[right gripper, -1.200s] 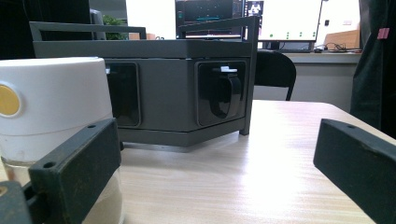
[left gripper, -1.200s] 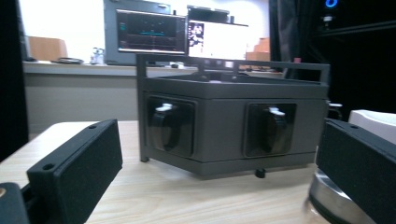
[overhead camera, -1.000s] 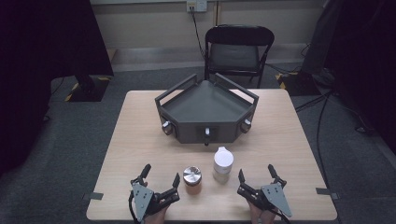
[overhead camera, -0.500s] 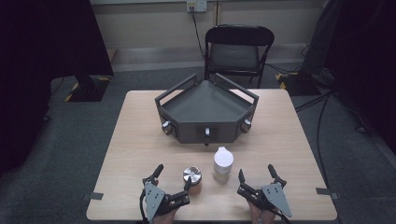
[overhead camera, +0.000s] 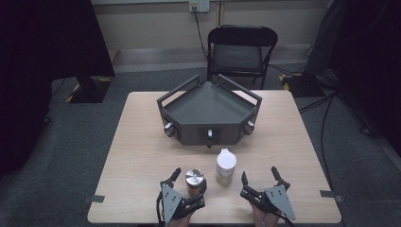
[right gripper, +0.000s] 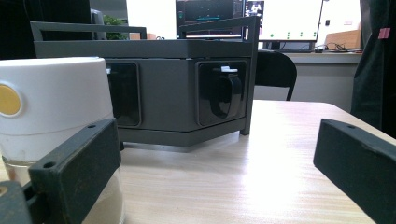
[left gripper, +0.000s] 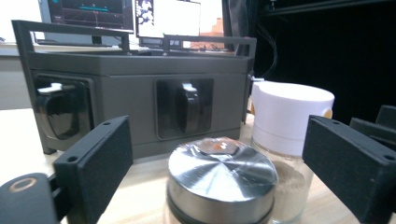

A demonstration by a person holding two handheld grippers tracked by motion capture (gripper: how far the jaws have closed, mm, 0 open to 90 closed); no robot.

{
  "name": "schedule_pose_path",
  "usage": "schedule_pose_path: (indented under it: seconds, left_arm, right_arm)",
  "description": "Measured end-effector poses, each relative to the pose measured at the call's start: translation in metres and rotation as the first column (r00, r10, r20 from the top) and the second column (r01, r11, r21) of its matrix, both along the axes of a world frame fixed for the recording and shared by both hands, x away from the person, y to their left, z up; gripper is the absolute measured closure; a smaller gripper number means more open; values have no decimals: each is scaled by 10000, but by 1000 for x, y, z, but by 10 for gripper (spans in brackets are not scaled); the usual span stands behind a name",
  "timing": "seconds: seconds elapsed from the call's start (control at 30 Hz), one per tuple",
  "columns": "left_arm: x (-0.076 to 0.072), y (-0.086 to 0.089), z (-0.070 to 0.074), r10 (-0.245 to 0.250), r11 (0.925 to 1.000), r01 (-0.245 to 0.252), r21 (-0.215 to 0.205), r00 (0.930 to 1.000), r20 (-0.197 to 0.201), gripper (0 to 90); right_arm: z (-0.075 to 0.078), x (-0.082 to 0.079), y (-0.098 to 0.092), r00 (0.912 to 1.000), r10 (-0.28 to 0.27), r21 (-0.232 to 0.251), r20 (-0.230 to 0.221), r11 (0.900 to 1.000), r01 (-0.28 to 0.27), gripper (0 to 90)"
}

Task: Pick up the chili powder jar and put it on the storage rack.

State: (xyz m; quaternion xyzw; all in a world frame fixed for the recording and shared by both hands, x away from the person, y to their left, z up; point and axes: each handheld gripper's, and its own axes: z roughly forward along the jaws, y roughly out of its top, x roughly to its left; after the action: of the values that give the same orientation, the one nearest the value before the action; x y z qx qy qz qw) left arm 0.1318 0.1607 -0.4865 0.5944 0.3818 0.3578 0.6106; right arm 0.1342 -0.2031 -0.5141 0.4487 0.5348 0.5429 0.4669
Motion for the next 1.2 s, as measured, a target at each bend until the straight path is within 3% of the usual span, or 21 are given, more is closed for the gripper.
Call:
schedule_pose_path:
  seconds: [0.3, 0.57, 0.77, 1.2]
  left_arm:
    - [2, -13, -1, 448, 9987, -440, 272, 9986, -295, 224]
    - [4, -16, -3, 437, 9983, -418, 415, 9980, -464, 267]
    - [3, -18, -7, 554, 9973, -536, 503, 9978, -351, 345]
    - [4, -16, -7, 476, 9978, -460, 482, 9983, -329, 352]
  right_arm:
    - [0, 0, 0, 10000, 11, 0, 1, 10000, -11, 0]
    - [0, 0, 0, 10000, 23, 2, -1, 10000, -23, 0]
    - [0, 0, -1, 10000, 42, -1, 4, 10000, -42, 0]
    - [0, 0, -1, 10000, 46, 1, 2, 10000, -46, 0]
